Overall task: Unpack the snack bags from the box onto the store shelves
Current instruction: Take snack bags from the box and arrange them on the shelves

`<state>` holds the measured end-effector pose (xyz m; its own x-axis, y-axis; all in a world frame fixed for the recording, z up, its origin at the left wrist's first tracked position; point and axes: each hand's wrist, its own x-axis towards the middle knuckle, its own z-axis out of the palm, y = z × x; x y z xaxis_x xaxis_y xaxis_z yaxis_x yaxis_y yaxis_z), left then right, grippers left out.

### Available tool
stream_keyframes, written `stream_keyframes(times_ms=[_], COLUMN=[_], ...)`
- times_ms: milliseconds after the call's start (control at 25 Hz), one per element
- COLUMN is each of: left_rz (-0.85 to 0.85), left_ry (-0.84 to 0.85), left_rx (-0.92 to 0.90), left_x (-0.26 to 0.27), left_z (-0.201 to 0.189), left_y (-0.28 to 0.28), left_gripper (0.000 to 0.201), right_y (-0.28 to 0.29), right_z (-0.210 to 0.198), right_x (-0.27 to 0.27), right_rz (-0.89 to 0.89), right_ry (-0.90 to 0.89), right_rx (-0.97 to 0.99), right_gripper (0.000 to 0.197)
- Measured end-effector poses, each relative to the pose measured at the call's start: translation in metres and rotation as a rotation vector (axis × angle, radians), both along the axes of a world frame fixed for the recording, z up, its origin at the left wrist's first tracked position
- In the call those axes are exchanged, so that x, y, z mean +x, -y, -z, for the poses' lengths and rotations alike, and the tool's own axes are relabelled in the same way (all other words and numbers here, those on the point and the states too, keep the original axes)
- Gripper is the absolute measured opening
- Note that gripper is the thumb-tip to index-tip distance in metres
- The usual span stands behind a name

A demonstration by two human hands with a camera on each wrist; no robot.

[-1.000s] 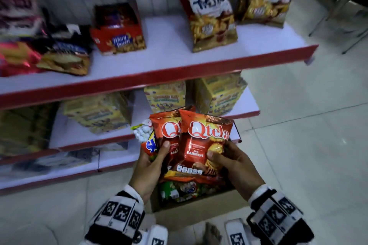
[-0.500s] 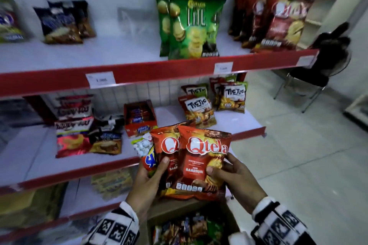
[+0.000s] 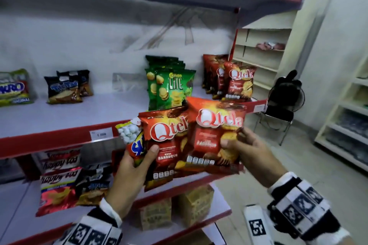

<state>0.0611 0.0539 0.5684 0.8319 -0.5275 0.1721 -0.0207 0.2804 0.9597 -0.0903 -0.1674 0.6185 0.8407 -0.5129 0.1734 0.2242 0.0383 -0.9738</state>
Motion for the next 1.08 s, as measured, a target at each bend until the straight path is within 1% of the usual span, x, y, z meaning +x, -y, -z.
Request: stream_keyframes(times_ms=[120, 200, 240, 320, 360, 440, 520, 640, 760, 961, 1081], left_rz=[-0.074, -0.114, -0.145, -0.164, -0.168, -0.170, -0.162, -0.139, -0.119, -0.132, -0.127], left_ry=[-0.012, 0.018, 0.046, 0.076, 0.086, 0.097, 0.098, 0.096, 0.093, 0.091, 0.082], left_rx=[-0.047, -0.060, -0.067, -0.072, -0.073, -0.079, -0.097, -0.127, -0.122, -0.115, -0.108], left_x=[0.011, 0.015, 0.019, 0.021, 0.020, 0.019, 0.016, 0.011, 0.006, 0.009, 0.011], left_z=[-0.028, -0.041, -0.049, -0.057, -0.061, -0.064, -0.066, -0.067, -0.066, -0.064, -0.061], left_y=[0.011, 0.017, 0.030, 0.040, 0.048, 0.067, 0.089, 0.122, 0.152, 0.177, 0.185], left_gripper=[0.053, 0.049, 0.048, 0.048, 0.048, 0.049, 0.050, 0.051, 0.057, 0.056, 0.053], right_y=[0.051, 0.083, 0.107, 0.143, 0.164, 0.203, 0.236, 0.266, 0.275, 0.268, 0.264], right_z=[-0.057, -0.092, -0.110, -0.126, -0.131, -0.129, -0.116, -0.091, -0.075, -0.065, -0.065], right_x=[0.008, 0.013, 0.018, 0.025, 0.029, 0.038, 0.050, 0.071, 0.089, 0.103, 0.100], right_rz=[0.142, 0.232, 0.251, 0.287, 0.302, 0.299, 0.297, 0.231, 0.187, 0.127, 0.113], right_ry=[0.146, 0.205, 0.230, 0.217, 0.174, 0.050, -0.074, -0.161, -0.209, -0.291, -0.308], right_rx=[-0.080, -0.141, -0.165, -0.200, -0.223, -0.297, -0.387, -0.396, -0.456, -0.580, -0.574], right_gripper=[0.055, 0.059, 0.062, 0.061, 0.060, 0.063, 0.061, 0.063, 0.068, 0.080, 0.081])
